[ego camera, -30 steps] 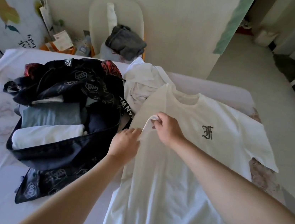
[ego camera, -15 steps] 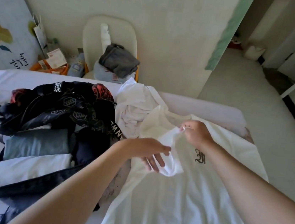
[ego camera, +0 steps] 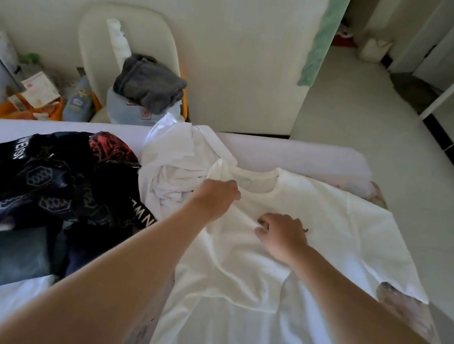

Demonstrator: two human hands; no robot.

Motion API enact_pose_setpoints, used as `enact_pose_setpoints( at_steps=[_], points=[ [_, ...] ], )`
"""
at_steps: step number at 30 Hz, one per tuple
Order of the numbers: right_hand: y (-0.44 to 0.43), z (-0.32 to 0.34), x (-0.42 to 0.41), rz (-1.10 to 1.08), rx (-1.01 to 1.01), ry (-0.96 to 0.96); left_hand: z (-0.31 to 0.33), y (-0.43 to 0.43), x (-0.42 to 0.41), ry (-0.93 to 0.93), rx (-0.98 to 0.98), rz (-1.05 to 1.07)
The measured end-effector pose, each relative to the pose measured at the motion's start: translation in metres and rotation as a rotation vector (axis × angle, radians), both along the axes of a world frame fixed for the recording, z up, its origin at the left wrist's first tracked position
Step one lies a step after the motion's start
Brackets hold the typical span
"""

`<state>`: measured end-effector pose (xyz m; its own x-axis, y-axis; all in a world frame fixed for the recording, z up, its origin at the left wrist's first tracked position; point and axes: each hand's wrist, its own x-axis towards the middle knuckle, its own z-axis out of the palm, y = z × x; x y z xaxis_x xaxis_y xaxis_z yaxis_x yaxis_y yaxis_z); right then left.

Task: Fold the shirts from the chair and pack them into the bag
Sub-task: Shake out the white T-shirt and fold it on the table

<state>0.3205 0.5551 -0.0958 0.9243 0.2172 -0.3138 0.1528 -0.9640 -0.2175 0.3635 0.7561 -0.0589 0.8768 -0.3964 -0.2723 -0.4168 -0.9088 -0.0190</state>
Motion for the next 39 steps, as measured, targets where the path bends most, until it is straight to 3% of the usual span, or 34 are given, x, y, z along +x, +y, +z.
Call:
enact_pose_setpoints(
  at_steps=[3,6,9,12,14,17,19,22,25,28,32,35,38,39],
  points=[
    [0.001,-0.009,-0.001,-0.014,0.031,-0.054,-0.015,0.009,0.017,0.032,0.221,-0.111],
    [-0.002,-0.014,-0.002,-0.134,0.169,-0.080,-0.020,0.026,0.030,-0.006,0.287,-0.111],
    [-0.008,-0.014,0.001,-0.165,0.167,-0.098,-0.009,0.045,0.043,-0.098,0.125,-0.061],
    [-0.004,-0.012,0.011,-0.146,0.190,-0.214,-0.005,0.067,0.046,-0.280,-0.203,0.283],
    [0.003,-0.013,0.021,-0.080,0.152,-0.305,-0.005,0.076,0.040,-0.344,-0.211,0.449],
    [0.014,-0.014,0.024,0.014,-0.006,-0.362,-0.009,0.067,0.012,-0.479,-0.281,0.478],
    [0.021,-0.013,0.013,0.050,0.024,-0.396,-0.011,0.051,-0.016,-0.547,-0.403,0.325],
    [0.027,-0.019,-0.017,0.196,0.122,-0.327,-0.036,0.035,-0.064,-0.299,-0.315,-0.068],
    [0.024,-0.027,-0.049,0.318,0.167,-0.224,-0.063,0.049,-0.105,0.002,-0.083,-0.091],
    [0.022,-0.032,-0.074,0.402,0.137,-0.180,-0.062,0.060,-0.133,0.003,-0.123,-0.120],
    [0.027,-0.032,-0.082,0.468,0.075,-0.191,-0.053,0.070,-0.146,-0.204,-0.292,-0.202],
    [0.037,-0.021,-0.079,0.474,0.098,-0.234,-0.042,0.076,-0.153,-0.122,-0.314,-0.118],
    [0.042,-0.021,-0.080,0.492,0.189,-0.234,-0.032,0.086,-0.162,0.076,-0.109,-0.048],
    [0.043,-0.022,-0.079,0.468,0.216,-0.245,-0.030,0.085,-0.162,0.065,-0.126,-0.064]
  ],
)
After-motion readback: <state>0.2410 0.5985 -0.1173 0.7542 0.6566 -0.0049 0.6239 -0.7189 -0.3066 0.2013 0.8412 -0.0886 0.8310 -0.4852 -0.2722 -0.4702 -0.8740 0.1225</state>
